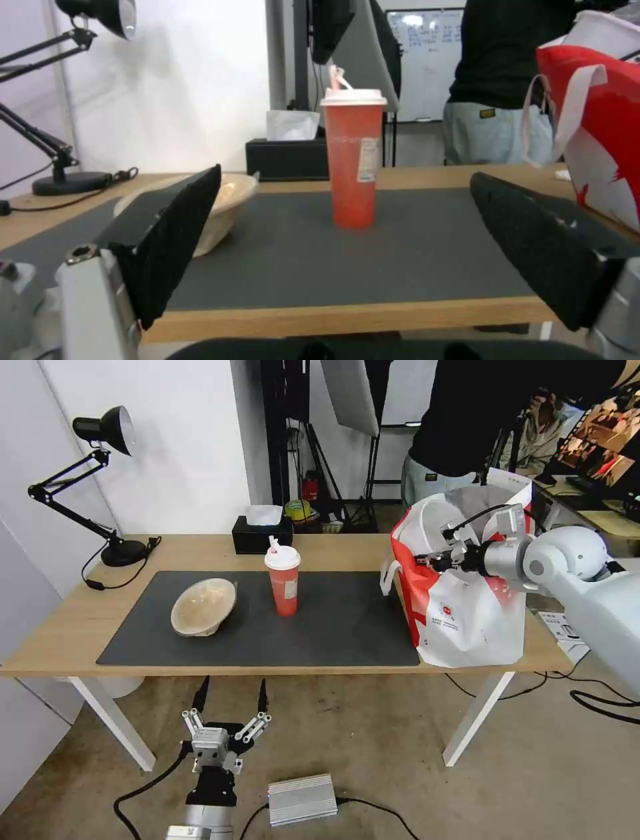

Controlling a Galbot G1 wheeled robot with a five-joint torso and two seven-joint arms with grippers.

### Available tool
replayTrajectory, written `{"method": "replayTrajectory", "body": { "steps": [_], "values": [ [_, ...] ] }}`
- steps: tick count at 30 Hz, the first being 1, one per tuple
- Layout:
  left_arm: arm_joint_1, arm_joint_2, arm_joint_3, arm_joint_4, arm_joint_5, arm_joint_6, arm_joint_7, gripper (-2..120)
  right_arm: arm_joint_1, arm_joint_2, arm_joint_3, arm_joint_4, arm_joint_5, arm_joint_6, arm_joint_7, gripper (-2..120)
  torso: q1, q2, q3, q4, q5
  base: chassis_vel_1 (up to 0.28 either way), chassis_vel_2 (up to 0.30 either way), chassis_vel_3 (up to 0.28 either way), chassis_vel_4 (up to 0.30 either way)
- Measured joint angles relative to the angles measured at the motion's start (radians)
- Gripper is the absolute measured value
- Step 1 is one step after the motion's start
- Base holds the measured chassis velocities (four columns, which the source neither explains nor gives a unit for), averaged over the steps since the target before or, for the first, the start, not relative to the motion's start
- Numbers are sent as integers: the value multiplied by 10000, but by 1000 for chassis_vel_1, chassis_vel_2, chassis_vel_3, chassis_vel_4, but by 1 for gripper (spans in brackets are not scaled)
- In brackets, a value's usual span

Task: Pick up the trash from the table and place it into the takeout bag.

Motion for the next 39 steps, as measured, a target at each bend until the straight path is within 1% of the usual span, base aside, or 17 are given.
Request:
{"method": "replayTrajectory", "body": {
  "steps": [1,2,5,6,7,8,9,10,11,15,16,20,21,24,25,29,39],
  "values": [
    [6,-11,35,18,28,-6,0,100,-17,-1,6,3,4,0,39,14,0,0,0,0,0,0,0,0,0],
    [6,-11,35,18,28,-6,0,100,-17,-1,6,3,4,0,39,14,0,0,0,0,0,0,0,0,0],
    [21,-21,106,70,76,-25,0,100,-54,-20,57,16,35,0,141,29,0,1,0,0,0,0,0,0,0],
    [22,-23,122,78,84,-25,0,100,-55,-25,69,17,52,1,160,32,0,0,0,0,0,0,0,0,0],
    [22,-23,122,78,84,-25,0,100,-55,-25,69,17,52,1,160,32,0,0,0,0,0,0,0,0,0],
    [25,-24,138,83,94,-26,0,100,-55,-33,72,18,63,1,170,37,0,0,0,0,0,0,0,0,0],
    [26,-24,145,84,97,-26,-1,100,-55,-37,72,19,65,1,172,39,0,0,0,0,0,0,0,0,0],
    [36,-24,166,84,102,-27,0,100,-47,-51,72,31,67,1,179,47,0,1,0,0,0,0,0,0,0],
    [36,-24,166,84,102,-27,0,100,-47,-51,72,31,67,1,179,47,0,1,0,0,0,0,0,0,0],
    [50,-25,186,85,110,-28,0,100,-17,-62,56,84,68,4,191,65,0,0,0,0,0,0,0,0,0],
    [50,-25,186,85,110,-28,0,100,-17,-62,56,84,68,4,191,65,0,0,0,0,0,0,0,0,0],
    [68,-57,198,85,134,-39,0,100,5,-99,24,104,56,6,196,84,-1,1,0,0,1,0,0,0,0],
    [68,-57,198,85,134,-39,0,100,5,-99,24,104,56,6,196,84,-1,1,0,0,1,0,0,0,0],
    [89,-98,201,79,164,-63,0,100,26,-109,22,102,41,10,198,96,0,0,0,0,1,0,0,0,0],
    [92,-111,199,78,172,-67,0,100,34,-108,23,91,41,10,204,99,0,1,0,0,0,0,0,0,0],
    [111,-133,195,78,188,-76,0,100,108,-87,22,36,38,12,235,100,0,0,0,0,1,0,0,0,0],
    [128,-180,225,90,238,-98,0,100,676,51,-196,-241,40,17,392,100,0,0,0,0,1,0,0,0,0]
  ]
}}
